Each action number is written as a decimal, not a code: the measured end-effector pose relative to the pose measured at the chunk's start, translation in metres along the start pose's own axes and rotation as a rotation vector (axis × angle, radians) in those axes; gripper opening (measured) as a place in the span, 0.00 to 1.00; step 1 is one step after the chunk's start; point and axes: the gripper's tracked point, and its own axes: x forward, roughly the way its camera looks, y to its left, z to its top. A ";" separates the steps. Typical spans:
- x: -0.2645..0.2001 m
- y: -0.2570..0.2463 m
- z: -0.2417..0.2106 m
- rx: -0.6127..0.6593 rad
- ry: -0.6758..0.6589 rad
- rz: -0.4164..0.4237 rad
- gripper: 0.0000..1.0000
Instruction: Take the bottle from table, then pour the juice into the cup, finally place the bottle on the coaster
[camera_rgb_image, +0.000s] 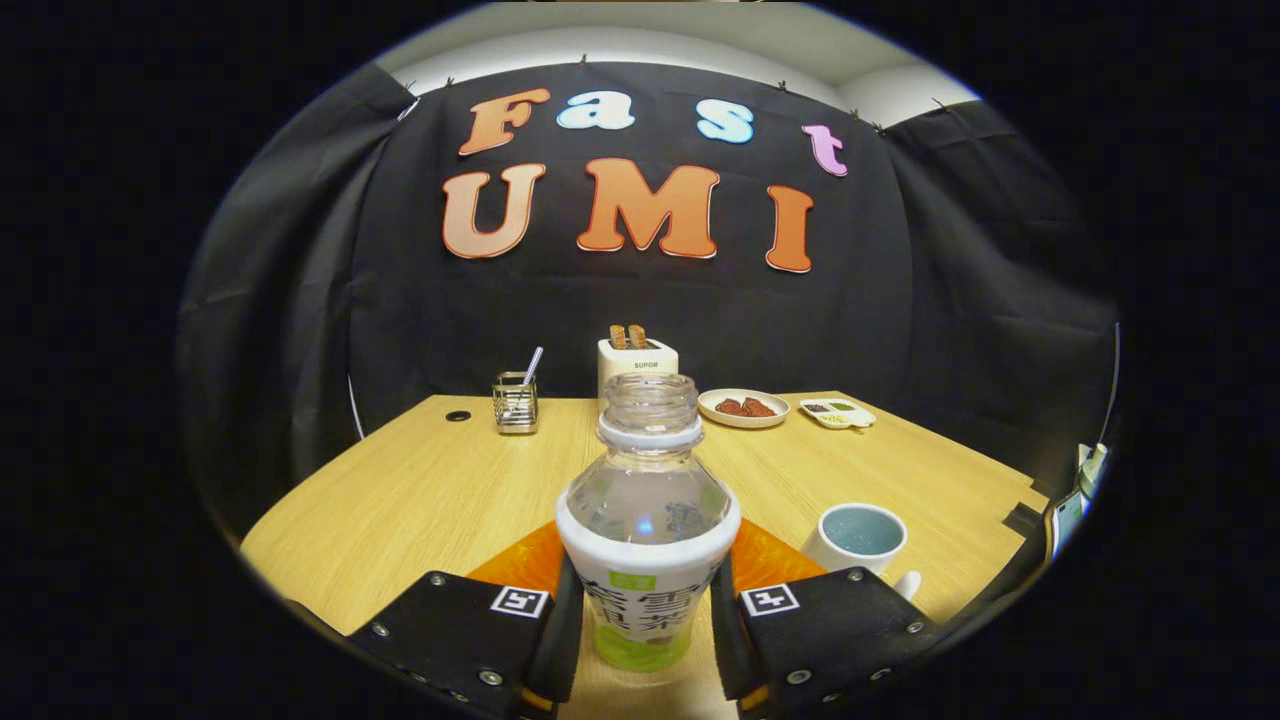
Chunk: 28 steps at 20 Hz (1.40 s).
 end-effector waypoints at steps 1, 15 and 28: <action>-0.002 0.003 0.004 0.045 -0.006 0.009 0.56; 0.004 0.021 0.045 0.860 -0.040 0.098 0.55; 0.037 -0.029 0.064 1.348 -0.092 0.059 0.55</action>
